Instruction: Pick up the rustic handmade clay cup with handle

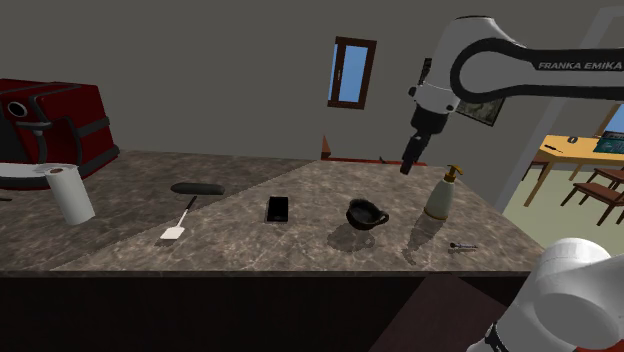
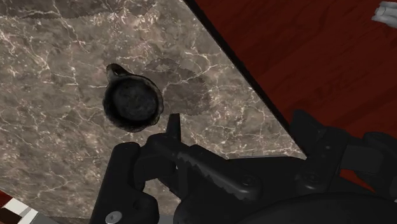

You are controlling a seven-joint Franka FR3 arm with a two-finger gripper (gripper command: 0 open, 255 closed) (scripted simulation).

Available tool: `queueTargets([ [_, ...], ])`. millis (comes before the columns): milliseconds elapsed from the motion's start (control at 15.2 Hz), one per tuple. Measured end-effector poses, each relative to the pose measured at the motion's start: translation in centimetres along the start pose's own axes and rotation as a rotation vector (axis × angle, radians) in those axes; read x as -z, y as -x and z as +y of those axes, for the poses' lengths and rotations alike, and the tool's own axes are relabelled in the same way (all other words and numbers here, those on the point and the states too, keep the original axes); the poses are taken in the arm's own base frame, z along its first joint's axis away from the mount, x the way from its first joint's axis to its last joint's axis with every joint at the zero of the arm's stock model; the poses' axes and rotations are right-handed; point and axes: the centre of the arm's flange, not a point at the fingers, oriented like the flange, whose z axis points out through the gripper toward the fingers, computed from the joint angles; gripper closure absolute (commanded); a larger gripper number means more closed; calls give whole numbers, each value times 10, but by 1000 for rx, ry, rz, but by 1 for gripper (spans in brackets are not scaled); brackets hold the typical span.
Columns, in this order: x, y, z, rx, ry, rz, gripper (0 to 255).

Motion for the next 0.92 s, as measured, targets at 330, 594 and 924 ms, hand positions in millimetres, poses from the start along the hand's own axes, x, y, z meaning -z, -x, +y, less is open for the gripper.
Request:
queueTargets([
  [330, -50, -22, 40, -17, -12, -13, 0],
  [594, -91, -38, 76, -32, -21, -26, 0],
  [924, -140, -58, 114, -49, -33, -38, 0],
])
